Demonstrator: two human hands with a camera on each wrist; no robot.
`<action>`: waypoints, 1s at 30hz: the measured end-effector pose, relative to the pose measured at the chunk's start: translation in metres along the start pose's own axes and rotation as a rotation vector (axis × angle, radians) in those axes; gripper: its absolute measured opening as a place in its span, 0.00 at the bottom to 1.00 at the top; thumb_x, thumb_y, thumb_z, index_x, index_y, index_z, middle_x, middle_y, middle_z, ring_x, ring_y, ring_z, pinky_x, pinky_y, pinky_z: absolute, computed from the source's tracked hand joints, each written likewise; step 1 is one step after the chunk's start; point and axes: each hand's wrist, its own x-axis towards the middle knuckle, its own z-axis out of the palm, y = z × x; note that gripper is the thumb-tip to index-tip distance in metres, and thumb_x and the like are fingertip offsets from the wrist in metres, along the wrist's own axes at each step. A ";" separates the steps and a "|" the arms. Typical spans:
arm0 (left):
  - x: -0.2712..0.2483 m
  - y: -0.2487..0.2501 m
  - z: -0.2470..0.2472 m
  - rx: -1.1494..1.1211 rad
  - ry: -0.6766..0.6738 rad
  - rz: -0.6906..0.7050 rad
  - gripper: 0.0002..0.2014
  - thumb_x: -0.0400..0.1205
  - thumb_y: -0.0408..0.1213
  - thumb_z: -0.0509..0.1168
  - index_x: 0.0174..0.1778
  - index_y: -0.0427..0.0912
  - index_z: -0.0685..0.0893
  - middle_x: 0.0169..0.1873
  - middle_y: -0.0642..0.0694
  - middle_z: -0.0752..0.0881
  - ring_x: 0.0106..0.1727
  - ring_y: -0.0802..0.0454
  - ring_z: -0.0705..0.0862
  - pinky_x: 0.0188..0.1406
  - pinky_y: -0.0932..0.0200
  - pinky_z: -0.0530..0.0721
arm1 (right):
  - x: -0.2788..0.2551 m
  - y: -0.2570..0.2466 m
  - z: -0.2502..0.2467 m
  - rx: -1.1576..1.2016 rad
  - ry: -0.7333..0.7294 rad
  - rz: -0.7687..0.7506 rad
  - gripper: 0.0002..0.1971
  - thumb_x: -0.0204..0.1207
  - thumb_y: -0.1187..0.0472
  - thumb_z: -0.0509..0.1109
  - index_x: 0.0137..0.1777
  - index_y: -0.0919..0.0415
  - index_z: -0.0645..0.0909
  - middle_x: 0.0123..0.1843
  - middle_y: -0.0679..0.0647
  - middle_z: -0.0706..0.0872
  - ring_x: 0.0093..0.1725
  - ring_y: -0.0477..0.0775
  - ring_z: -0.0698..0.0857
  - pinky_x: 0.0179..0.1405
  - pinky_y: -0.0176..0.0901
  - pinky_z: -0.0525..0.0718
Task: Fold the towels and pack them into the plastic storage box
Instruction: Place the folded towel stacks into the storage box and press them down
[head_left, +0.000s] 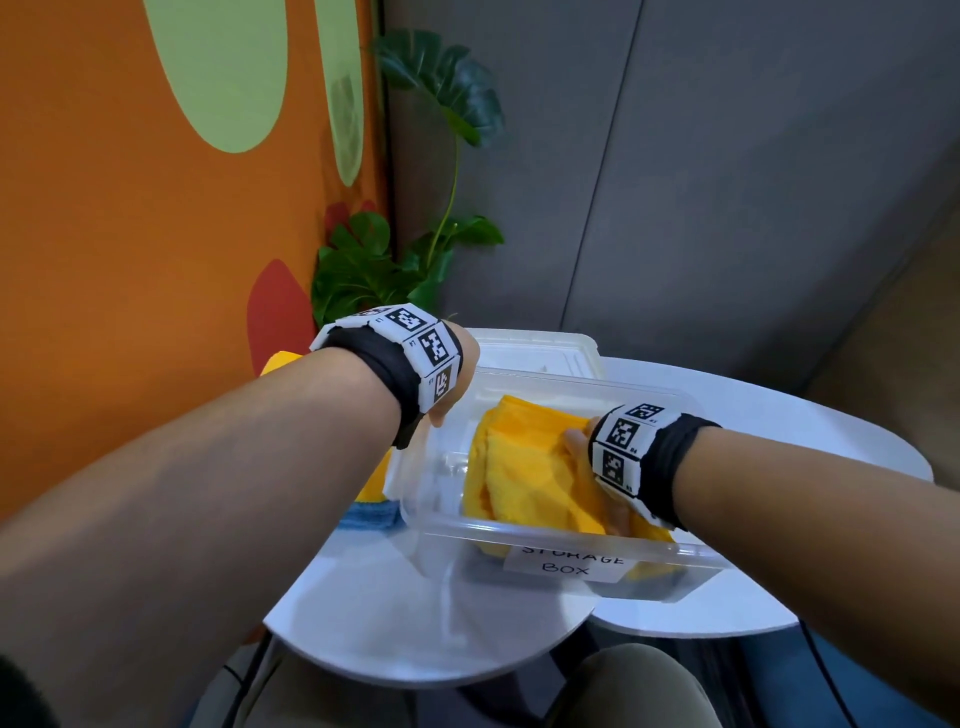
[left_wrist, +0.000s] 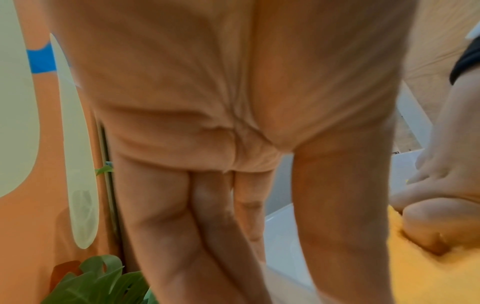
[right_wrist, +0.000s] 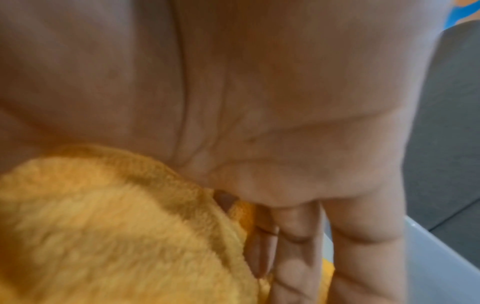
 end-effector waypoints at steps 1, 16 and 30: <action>-0.003 0.000 0.000 -0.009 -0.002 0.000 0.20 0.83 0.47 0.67 0.65 0.36 0.83 0.28 0.51 0.76 0.34 0.55 0.78 0.32 0.64 0.76 | 0.001 0.000 -0.002 0.033 -0.020 0.011 0.30 0.63 0.51 0.81 0.66 0.54 0.79 0.54 0.50 0.83 0.53 0.54 0.81 0.47 0.47 0.78; 0.002 -0.010 0.004 -0.260 -0.019 -0.050 0.17 0.78 0.40 0.74 0.60 0.36 0.87 0.13 0.54 0.81 0.23 0.56 0.79 0.21 0.70 0.74 | -0.033 0.011 -0.076 1.052 -0.369 -0.413 0.20 0.84 0.51 0.61 0.62 0.66 0.82 0.61 0.62 0.87 0.50 0.59 0.86 0.43 0.40 0.82; 0.000 -0.008 0.005 -0.253 0.009 -0.031 0.17 0.79 0.41 0.72 0.60 0.34 0.87 0.34 0.48 0.86 0.29 0.53 0.80 0.28 0.66 0.76 | -0.040 -0.014 -0.060 1.012 -0.468 -0.408 0.32 0.65 0.37 0.76 0.61 0.59 0.84 0.60 0.57 0.87 0.60 0.58 0.86 0.64 0.55 0.81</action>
